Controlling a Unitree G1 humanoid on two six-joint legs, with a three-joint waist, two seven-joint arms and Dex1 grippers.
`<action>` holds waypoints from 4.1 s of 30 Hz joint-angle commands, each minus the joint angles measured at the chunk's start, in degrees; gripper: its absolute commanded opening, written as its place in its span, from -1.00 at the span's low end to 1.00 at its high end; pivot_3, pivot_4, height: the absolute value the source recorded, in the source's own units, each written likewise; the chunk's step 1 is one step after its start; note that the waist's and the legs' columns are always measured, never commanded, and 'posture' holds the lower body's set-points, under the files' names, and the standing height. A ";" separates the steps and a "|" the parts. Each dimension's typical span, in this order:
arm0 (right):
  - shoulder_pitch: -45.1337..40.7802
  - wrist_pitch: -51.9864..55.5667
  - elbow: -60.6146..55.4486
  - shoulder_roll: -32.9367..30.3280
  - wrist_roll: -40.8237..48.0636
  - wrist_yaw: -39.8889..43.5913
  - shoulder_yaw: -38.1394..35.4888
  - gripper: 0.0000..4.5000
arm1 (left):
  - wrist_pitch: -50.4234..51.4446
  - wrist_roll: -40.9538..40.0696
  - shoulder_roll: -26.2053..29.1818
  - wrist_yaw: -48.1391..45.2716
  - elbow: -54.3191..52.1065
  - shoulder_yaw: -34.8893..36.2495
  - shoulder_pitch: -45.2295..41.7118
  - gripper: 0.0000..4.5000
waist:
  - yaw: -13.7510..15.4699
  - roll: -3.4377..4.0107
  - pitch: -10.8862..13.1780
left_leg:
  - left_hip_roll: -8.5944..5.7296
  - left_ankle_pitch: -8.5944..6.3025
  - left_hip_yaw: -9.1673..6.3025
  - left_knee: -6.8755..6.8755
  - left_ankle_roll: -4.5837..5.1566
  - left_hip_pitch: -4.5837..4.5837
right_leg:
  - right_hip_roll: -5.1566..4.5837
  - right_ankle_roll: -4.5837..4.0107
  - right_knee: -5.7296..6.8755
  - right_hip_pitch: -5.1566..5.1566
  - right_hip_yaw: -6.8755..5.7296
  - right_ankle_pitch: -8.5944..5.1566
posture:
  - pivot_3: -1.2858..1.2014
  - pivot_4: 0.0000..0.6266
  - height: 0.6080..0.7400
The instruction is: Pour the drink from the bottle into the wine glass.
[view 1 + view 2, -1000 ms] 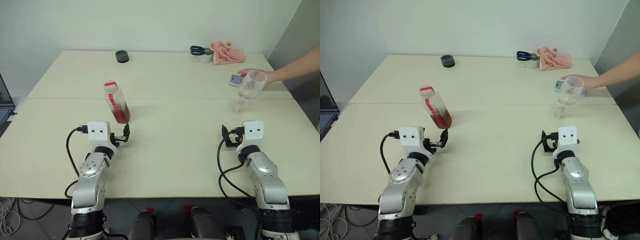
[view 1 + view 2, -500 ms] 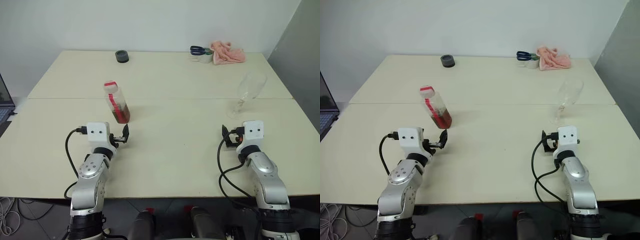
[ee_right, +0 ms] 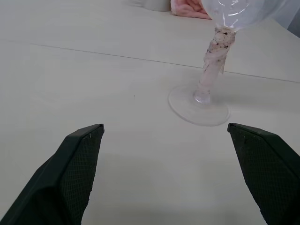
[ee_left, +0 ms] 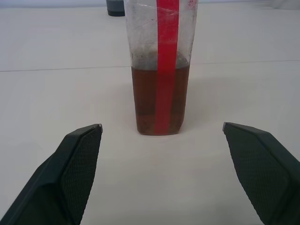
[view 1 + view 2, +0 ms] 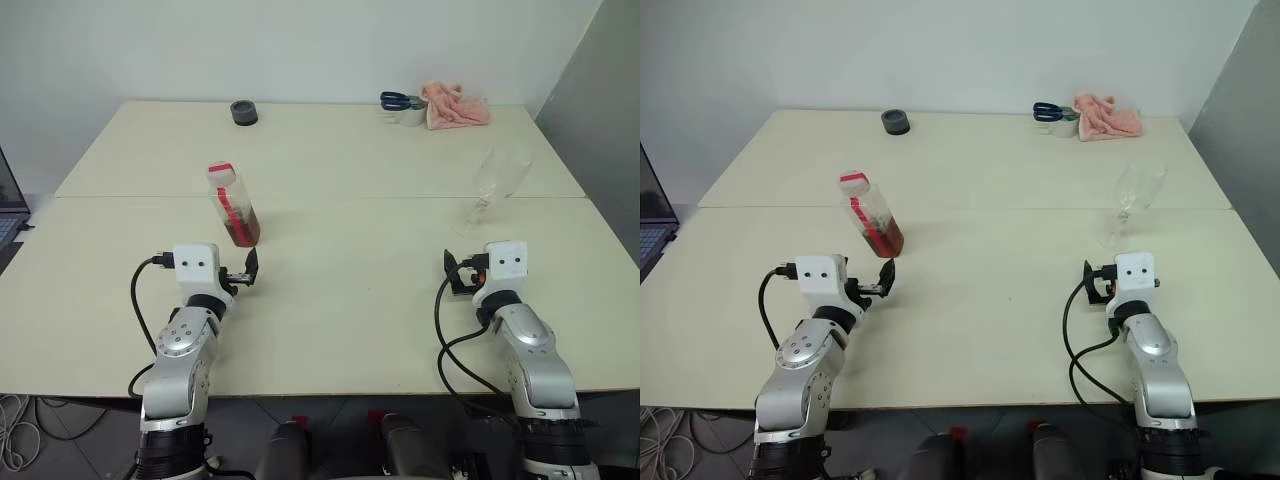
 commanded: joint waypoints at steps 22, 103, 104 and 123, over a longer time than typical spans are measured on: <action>-15.21 24.55 -12.69 -22.57 48.42 31.17 -6.13 1.00 | 0.39 0.74 0.00 0.48 -2.19 0.18 -5.51 0.98 | 0.08 -0.05 0.09 | -0.02 0.00 0.07 0.06 0.03 -0.08 | 0.07 0.00 -0.08 0.04 -0.12 0.00 | 0.03 -0.52 1.00; -11.00 20.97 -18.06 -19.73 47.29 21.82 -6.20 1.00 | -19.31 1.12 4.42 -2.94 28.43 0.63 -27.67 0.99 | 0.15 -0.06 0.09 | -0.04 0.00 -0.16 0.06 0.03 -0.15 | -0.04 0.01 -0.08 0.01 -0.16 0.02 | 0.03 -0.52 1.00; -10.95 20.93 -18.09 -19.68 47.25 21.81 -6.18 1.00 | -19.23 1.01 4.41 -3.15 28.42 0.63 -27.78 0.99 | 0.15 -0.06 0.09 | -0.05 0.00 -0.16 0.06 0.03 -0.15 | -0.04 0.01 -0.08 0.01 -0.17 0.02 | 0.03 -0.52 1.00; -10.94 20.82 -18.34 -19.21 47.10 21.39 -6.08 1.00 | -18.84 1.00 4.58 -3.38 28.88 1.33 -26.56 0.99 | 0.16 -0.06 0.09 | -0.04 0.00 -0.20 0.07 0.03 -0.15 | -0.04 0.01 -0.08 0.01 -0.16 0.02 | 0.03 -0.52 1.00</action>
